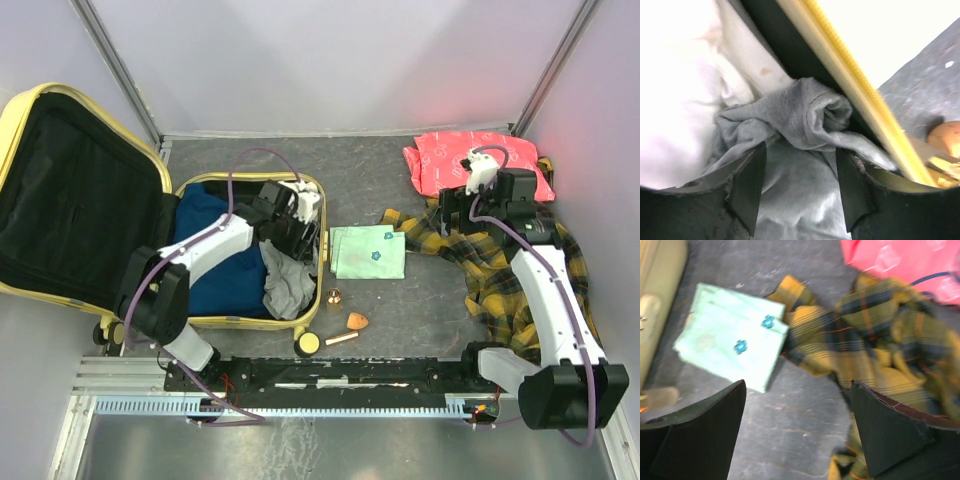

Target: Pack the luggage

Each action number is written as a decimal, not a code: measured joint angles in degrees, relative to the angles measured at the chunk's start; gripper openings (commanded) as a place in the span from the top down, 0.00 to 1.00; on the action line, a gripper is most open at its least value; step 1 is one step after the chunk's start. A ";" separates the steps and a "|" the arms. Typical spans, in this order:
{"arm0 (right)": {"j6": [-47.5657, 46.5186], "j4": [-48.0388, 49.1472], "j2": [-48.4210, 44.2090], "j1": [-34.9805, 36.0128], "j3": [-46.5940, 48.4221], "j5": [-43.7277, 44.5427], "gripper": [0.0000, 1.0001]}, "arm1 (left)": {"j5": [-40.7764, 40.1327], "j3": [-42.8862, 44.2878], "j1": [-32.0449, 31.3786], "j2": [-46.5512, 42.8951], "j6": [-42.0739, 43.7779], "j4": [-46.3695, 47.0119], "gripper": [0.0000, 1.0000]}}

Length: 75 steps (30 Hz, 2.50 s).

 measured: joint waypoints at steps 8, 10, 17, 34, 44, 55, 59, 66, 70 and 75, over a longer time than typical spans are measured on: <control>7.89 -3.32 7.02 0.09 -3.10 -11.43 0.17 | 3.28 10.05 3.52 -7.37 1.01 -4.72 0.25; 10.16 -3.04 8.22 0.37 -4.96 -12.11 0.20 | 3.28 11.65 3.52 -8.26 1.01 -4.87 0.25; 16.65 2.49 13.86 5.05 -10.47 -10.75 0.22 | 2.49 13.40 3.50 -8.57 0.85 -4.85 0.24; 26.80 18.99 29.57 17.18 -12.35 3.34 0.56 | -3.37 14.16 3.52 -9.49 0.87 -5.03 0.23; 26.16 15.17 28.50 17.94 -9.94 5.03 0.99 | -1.70 14.16 3.15 -9.38 0.92 -4.68 0.22; 21.70 6.16 15.85 6.86 -11.89 8.07 0.99 | -4.15 22.08 -11.26 5.09 -2.64 -1.75 0.19; 21.70 3.91 15.43 5.42 -13.60 8.70 0.99 | -5.79 25.22 -14.32 11.82 -10.62 -0.76 0.20; 21.73 2.95 14.12 5.44 -13.90 8.87 0.99 | -11.39 26.82 -15.63 20.04 -24.35 -0.07 0.24; 21.97 3.13 14.12 5.44 -14.19 8.85 0.99 | -12.68 26.82 -15.72 23.30 -28.87 0.57 0.27; 22.21 3.30 14.16 5.44 -14.43 8.70 0.99 | -12.13 25.64 -15.76 26.95 -31.89 4.26 0.34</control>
